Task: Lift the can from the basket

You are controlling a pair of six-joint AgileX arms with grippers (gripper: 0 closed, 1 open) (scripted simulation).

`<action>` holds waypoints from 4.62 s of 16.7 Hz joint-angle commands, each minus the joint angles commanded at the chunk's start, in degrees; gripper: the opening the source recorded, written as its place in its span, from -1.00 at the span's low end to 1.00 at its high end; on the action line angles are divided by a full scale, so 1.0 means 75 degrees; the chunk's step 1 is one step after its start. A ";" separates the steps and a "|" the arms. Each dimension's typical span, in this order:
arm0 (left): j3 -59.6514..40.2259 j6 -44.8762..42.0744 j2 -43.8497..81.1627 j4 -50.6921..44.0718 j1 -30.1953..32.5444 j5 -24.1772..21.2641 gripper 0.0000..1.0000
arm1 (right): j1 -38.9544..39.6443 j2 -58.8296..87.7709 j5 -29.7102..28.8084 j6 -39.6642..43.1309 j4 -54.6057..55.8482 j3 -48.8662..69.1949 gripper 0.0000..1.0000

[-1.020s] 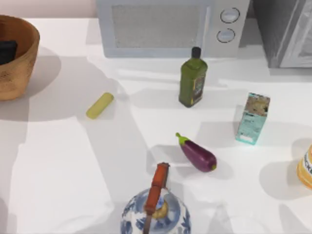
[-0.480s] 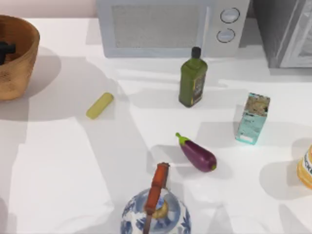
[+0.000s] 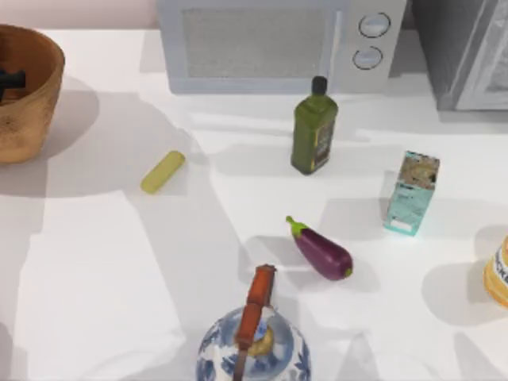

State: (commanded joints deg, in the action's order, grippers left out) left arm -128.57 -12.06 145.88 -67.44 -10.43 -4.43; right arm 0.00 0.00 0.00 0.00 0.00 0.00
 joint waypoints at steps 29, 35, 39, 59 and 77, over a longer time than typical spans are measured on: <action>1.3274 0.1238 -1.5301 0.6530 0.1019 0.0439 -1.00 | 0.0000 0.0000 0.0000 0.0000 0.0000 0.0000 1.00; 1.6474 0.1541 -1.8743 0.8473 0.1320 0.0558 -1.00 | 0.0000 0.0000 0.0000 0.0000 0.0000 0.0000 1.00; 1.7142 0.1608 -1.9451 0.8991 0.1391 0.0590 -1.00 | 0.0000 0.0000 0.0000 0.0000 0.0000 0.0000 1.00; 1.6178 0.1088 -1.4571 1.1502 0.1618 -0.1900 -1.00 | 0.0000 0.0000 0.0000 0.0000 0.0000 0.0000 1.00; 1.3799 0.0830 -0.7895 1.5214 0.1982 -0.5559 -1.00 | 0.0000 0.0000 0.0000 0.0000 0.0000 0.0000 1.00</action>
State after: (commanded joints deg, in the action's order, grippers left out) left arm -25.08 -5.83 86.67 46.67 4.43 -46.12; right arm 0.00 0.00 0.00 0.00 0.00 0.00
